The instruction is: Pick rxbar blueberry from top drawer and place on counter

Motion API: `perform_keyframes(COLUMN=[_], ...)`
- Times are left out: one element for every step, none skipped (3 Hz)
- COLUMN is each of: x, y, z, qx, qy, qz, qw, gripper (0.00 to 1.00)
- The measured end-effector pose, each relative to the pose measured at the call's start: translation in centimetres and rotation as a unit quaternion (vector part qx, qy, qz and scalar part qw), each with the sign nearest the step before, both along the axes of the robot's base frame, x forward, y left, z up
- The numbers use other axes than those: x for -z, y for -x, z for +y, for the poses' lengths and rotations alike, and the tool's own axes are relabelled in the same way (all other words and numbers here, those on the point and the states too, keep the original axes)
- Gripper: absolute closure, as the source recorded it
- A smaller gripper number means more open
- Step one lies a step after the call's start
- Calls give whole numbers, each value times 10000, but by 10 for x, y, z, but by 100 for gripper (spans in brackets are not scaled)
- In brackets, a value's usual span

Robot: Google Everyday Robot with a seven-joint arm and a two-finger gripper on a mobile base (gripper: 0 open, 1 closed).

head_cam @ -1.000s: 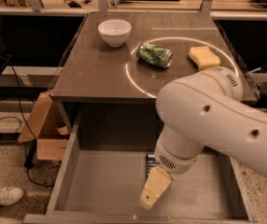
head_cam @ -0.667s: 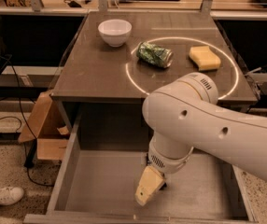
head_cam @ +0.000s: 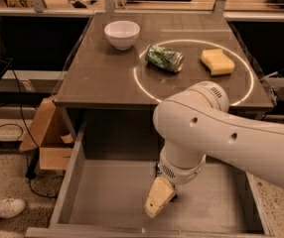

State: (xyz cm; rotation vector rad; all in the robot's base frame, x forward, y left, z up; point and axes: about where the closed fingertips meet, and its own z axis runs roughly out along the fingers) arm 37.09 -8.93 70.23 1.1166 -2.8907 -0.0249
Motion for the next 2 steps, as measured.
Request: perform_keyframes(x=[25, 39], y=[-2, -6], z=[-8, -23], qx=[136, 410], qy=[68, 6], qz=[174, 440], qw=[9997, 9982], gripper=[0, 0])
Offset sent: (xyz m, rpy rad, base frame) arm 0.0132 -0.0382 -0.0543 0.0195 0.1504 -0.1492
